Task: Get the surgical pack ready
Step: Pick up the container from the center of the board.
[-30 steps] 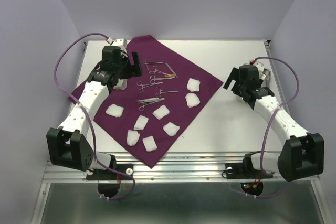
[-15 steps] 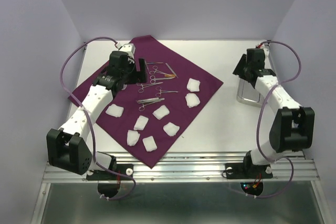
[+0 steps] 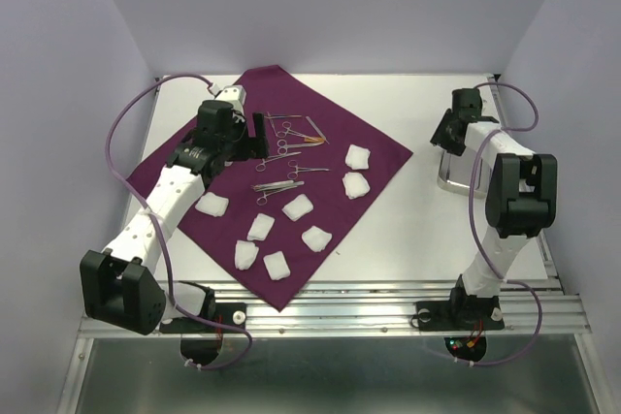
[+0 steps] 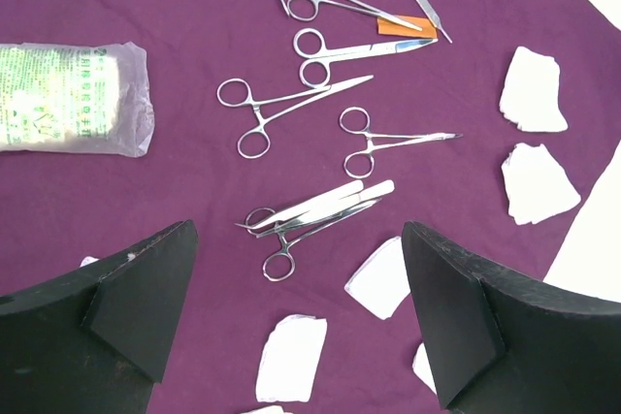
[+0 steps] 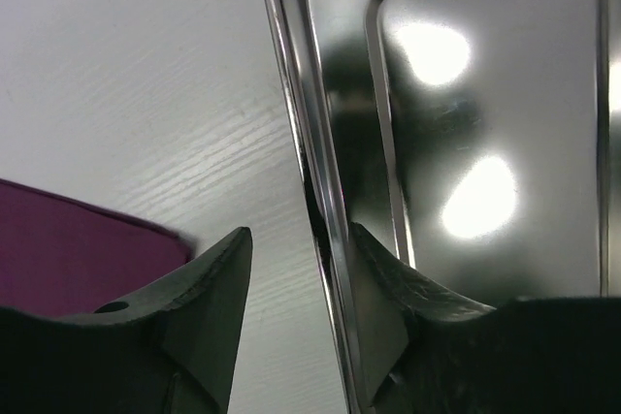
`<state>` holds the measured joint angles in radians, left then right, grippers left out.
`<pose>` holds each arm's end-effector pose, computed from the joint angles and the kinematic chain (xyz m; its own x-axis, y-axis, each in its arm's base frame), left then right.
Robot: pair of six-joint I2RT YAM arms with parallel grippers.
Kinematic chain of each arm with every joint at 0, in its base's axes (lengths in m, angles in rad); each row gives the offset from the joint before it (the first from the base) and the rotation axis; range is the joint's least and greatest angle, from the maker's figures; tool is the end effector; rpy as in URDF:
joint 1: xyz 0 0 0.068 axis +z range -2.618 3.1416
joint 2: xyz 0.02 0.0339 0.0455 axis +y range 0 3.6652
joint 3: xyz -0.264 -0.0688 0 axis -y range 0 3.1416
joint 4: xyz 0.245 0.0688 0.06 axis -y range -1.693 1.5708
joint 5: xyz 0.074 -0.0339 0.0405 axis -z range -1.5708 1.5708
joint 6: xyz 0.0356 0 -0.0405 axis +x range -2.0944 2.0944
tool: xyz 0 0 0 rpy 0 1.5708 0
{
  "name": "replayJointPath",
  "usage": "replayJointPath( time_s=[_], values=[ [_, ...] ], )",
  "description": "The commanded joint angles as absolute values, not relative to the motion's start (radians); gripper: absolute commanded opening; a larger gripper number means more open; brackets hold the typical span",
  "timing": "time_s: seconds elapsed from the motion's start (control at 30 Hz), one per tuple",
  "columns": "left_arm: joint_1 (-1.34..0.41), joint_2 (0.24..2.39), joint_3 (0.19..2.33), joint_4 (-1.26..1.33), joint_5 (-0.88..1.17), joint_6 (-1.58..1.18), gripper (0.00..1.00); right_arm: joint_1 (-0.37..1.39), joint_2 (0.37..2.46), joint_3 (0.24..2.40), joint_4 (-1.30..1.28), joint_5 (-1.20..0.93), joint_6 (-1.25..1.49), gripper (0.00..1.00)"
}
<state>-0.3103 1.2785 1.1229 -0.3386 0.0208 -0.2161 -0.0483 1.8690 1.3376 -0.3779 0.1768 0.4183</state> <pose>0.2776 -0.0898 0.3356 -0.5104 -0.0615 -0.8578 0.2184 0.9555 -0.1984 0.4054 -0.0259 0.2074 -0.6571 0.4321 -0.6177 0.4622 0.8782 0.1227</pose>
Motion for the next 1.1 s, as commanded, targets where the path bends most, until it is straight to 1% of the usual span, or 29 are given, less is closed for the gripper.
replayJointPath(
  time_s=[0.0,0.03,0.07,0.13,0.17,0.23,0.3,0.33,0.4,0.43,0.53,0.63,0.67,0.77,0.8,0.87,0.9,1.07],
  values=[
    [-0.307,1.233,1.106,-0.322,0.015,-0.216,0.99,-0.049,1.870,1.362,-0.379,0.176,0.410,0.49],
    [-0.307,1.229,1.106,-0.321,0.027,-0.216,0.99,-0.049,1.870,1.356,-0.368,0.176,0.410,0.47],
    [-0.307,1.227,1.104,-0.318,0.035,-0.215,0.99,-0.049,1.871,1.348,-0.364,0.175,0.408,0.41],
    [-0.307,1.226,1.103,-0.316,0.052,-0.213,0.99,-0.049,1.876,1.345,-0.359,0.173,0.405,0.36],
    [-0.307,1.226,1.104,-0.316,0.055,-0.213,0.99,-0.049,1.878,1.347,-0.359,0.175,0.402,0.31],
    [-0.307,1.230,1.106,-0.318,0.055,-0.210,0.99,-0.049,1.879,1.342,-0.357,0.176,0.397,0.27],
    [-0.307,1.232,1.104,-0.318,0.049,-0.209,0.99,-0.049,1.882,1.342,-0.356,0.176,0.384,0.28],
    [-0.307,1.233,1.103,-0.318,0.045,-0.210,0.99,-0.049,1.884,1.342,-0.356,0.179,0.380,0.31],
    [-0.307,1.236,1.103,-0.316,0.043,-0.210,0.99,-0.049,1.888,1.338,-0.357,0.195,0.370,0.42],
    [-0.307,1.236,1.103,-0.314,0.044,-0.210,0.99,-0.049,1.891,1.338,-0.357,0.201,0.367,0.43],
    [-0.307,1.239,1.104,-0.311,0.049,-0.215,0.99,-0.049,1.907,1.338,-0.356,0.218,0.359,0.43],
    [-0.308,1.244,1.111,-0.313,0.049,-0.212,0.99,-0.049,1.920,1.345,-0.357,0.219,0.357,0.34],
    [-0.307,1.244,1.112,-0.316,0.048,-0.212,0.99,-0.049,1.925,1.345,-0.357,0.218,0.357,0.27],
    [-0.307,1.243,1.112,-0.321,0.043,-0.207,0.99,-0.049,1.927,1.350,-0.356,0.219,0.359,0.17],
    [-0.307,1.241,1.111,-0.321,0.041,-0.206,0.99,-0.049,1.925,1.351,-0.357,0.215,0.359,0.11],
    [-0.307,1.239,1.109,-0.324,0.037,-0.204,0.99,-0.049,1.918,1.351,-0.356,0.213,0.359,0.03],
    [-0.307,1.239,1.109,-0.322,0.035,-0.201,0.99,-0.049,1.901,1.348,-0.357,0.204,0.356,0.01],
    [-0.307,1.246,1.112,-0.311,0.044,-0.209,0.99,-0.037,1.821,1.322,-0.342,0.189,0.336,0.00]
  ],
)
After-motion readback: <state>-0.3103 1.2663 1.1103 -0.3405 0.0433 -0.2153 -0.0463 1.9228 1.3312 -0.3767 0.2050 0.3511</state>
